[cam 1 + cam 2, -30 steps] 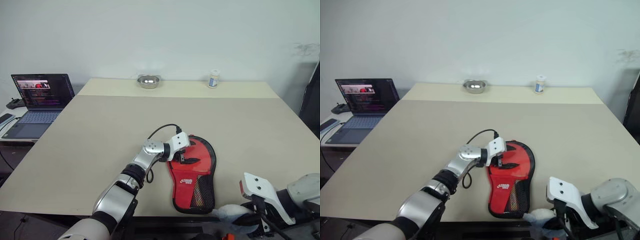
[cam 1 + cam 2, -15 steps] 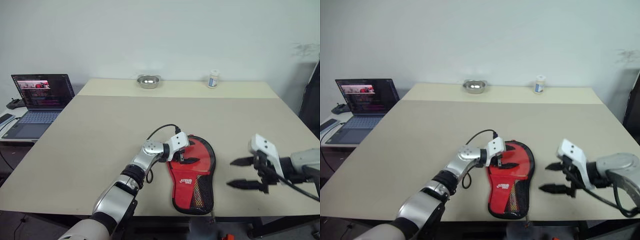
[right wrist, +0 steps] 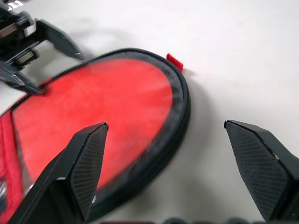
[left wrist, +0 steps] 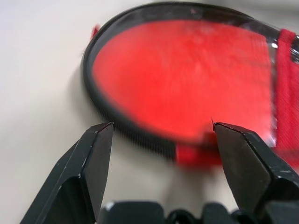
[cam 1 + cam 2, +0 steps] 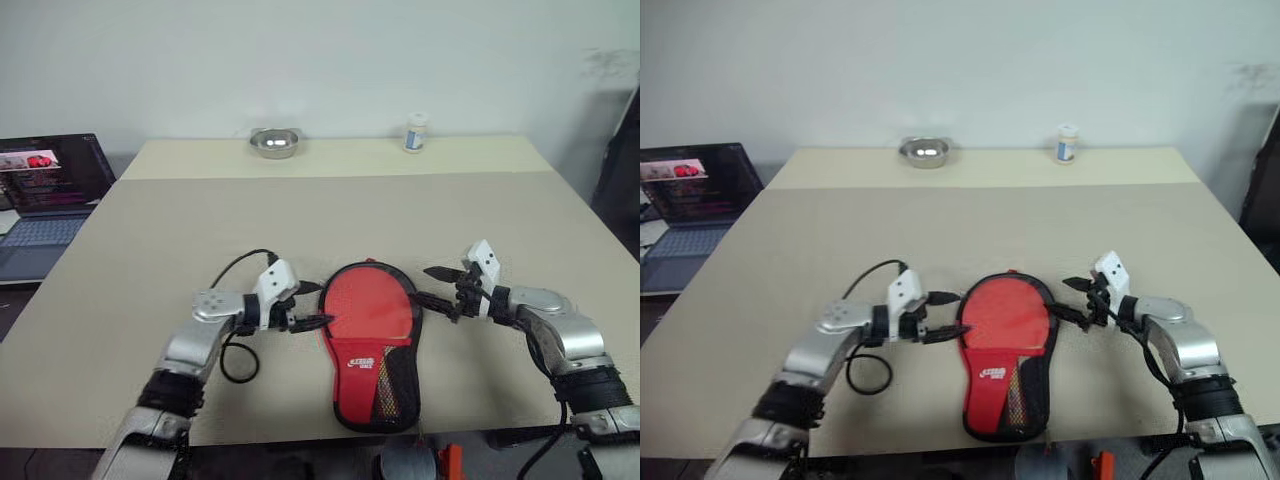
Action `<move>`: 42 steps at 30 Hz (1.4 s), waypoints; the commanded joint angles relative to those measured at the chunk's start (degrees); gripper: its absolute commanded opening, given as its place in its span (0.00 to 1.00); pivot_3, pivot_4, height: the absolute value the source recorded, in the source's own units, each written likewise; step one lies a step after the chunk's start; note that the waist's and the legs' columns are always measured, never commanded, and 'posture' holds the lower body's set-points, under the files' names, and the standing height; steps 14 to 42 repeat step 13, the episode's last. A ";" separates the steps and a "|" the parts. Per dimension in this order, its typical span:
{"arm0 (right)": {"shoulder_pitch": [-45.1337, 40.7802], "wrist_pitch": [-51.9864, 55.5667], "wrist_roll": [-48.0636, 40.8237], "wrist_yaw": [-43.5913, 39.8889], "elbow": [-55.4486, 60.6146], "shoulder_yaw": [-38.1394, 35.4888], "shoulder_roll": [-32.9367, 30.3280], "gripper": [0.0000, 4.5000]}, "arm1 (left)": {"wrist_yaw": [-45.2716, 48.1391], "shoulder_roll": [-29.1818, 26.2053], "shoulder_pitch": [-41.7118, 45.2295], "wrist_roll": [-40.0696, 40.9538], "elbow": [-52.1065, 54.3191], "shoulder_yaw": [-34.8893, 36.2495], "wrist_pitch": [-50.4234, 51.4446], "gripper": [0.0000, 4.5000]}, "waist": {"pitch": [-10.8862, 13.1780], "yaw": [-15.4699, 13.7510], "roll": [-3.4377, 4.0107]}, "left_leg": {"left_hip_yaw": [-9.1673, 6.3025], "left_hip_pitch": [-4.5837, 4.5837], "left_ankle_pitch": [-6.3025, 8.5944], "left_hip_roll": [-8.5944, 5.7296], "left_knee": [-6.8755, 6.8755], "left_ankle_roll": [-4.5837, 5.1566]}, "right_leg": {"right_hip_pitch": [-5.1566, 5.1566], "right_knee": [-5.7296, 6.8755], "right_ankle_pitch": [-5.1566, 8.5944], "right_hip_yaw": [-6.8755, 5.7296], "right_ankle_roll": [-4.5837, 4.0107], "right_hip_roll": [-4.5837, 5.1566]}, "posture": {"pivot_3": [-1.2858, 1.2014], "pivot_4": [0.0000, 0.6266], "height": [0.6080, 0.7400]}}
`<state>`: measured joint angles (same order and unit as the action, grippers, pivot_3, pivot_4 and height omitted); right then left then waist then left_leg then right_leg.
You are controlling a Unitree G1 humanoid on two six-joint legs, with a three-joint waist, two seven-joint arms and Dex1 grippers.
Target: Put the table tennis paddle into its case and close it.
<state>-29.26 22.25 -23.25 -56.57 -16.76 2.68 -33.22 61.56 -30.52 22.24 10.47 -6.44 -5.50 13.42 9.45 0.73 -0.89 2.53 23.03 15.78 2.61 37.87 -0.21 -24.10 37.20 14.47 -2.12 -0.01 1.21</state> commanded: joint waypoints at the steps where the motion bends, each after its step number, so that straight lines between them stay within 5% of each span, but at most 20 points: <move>1: -5.42 -4.72 0.79 -4.62 -7.33 -2.64 -1.64 0.97 | -5.61 -1.30 -3.02 2.40 8.94 5.28 4.14 0.83 | 0.09 -0.43 -0.03 | 0.06 0.00 0.01 -0.02 0.02 0.01 | 0.00 -0.02 -0.02 0.04 0.02 0.06 | 0.52 0.24 1.00; 8: -11.52 -9.35 3.26 -8.54 -17.42 -4.12 -4.60 0.97 | -9.05 -1.84 -5.06 2.55 13.08 6.06 6.29 0.83 | 0.13 -1.03 -0.02 | 0.13 -0.03 0.02 -0.14 0.08 0.03 | 0.06 -0.06 -0.09 0.07 0.13 0.04 | 0.52 0.24 1.00; 42: -8.64 -9.13 4.80 -7.73 -13.34 -3.77 -4.75 0.97 | -8.98 -2.86 -4.33 2.31 9.83 6.44 4.36 0.83 | 0.13 -0.78 -0.02 | 0.15 -0.06 0.02 0.05 0.04 0.03 | 0.03 -0.01 -0.09 0.10 0.11 0.04 | 0.52 0.24 1.00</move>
